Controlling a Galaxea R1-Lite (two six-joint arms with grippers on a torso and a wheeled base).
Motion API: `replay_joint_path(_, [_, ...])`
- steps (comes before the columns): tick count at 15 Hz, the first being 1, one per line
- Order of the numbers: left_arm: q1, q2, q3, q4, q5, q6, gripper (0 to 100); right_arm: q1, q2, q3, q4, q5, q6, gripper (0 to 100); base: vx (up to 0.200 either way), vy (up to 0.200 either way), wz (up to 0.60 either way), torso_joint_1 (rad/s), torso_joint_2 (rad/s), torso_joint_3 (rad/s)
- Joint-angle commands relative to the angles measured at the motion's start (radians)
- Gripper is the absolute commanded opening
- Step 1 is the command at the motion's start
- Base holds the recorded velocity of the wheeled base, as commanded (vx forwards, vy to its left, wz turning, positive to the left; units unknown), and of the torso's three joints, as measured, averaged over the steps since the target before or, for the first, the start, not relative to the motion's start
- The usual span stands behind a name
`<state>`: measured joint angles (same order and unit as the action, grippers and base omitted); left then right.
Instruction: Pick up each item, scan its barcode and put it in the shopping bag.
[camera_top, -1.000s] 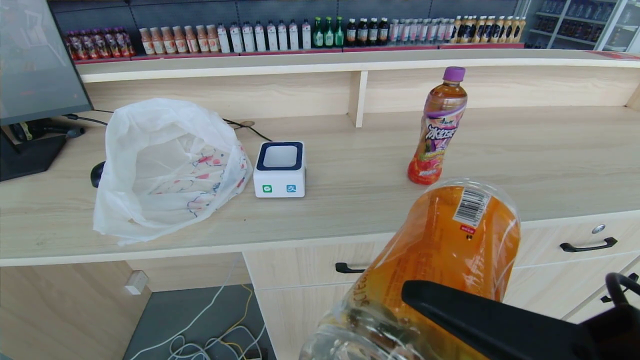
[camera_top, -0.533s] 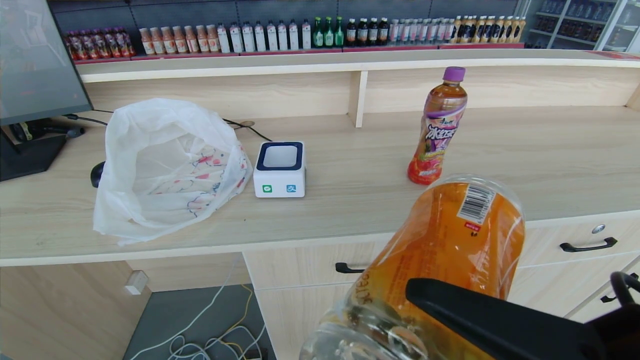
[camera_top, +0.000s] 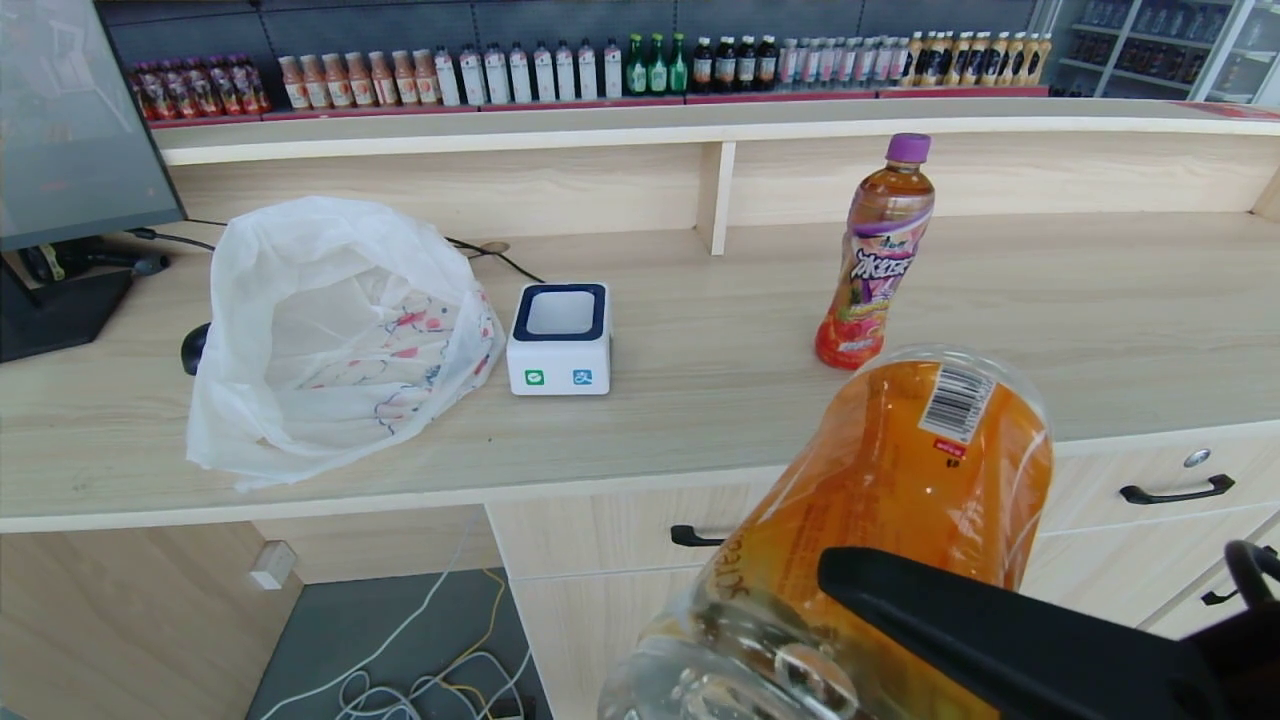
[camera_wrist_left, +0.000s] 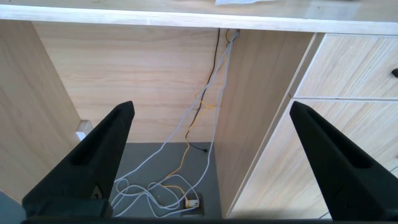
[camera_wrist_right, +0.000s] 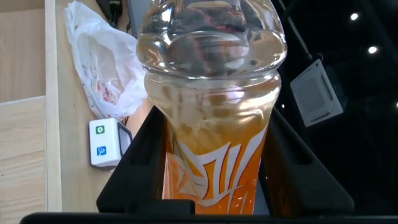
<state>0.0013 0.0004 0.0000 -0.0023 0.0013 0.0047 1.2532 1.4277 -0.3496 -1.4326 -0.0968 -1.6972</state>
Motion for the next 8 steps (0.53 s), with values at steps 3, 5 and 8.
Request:
replay_joint_path(3, [0.0,0.0,0.0,-0.001,0.0,0.0,100,0.0,0.014,0.012,-0.02,-0.001,0.053,0,0.0,0.0,0.0,0.0,0.0,0.0])
replay_joint_path(5, [0.0,0.0,0.0,-0.001,0.0,0.0,100,-0.001,0.014,0.02,-0.02,-0.004,0.102,0,0.0,0.0,0.0,0.0,0.0,0.0])
replay_joint_path(8, [0.0,0.0,0.0,-0.001,0.0,-0.002,100,-0.034,0.013,0.038,-0.019,-0.006,0.223,0,0.0,0.0,0.0,0.0,0.0,0.0])
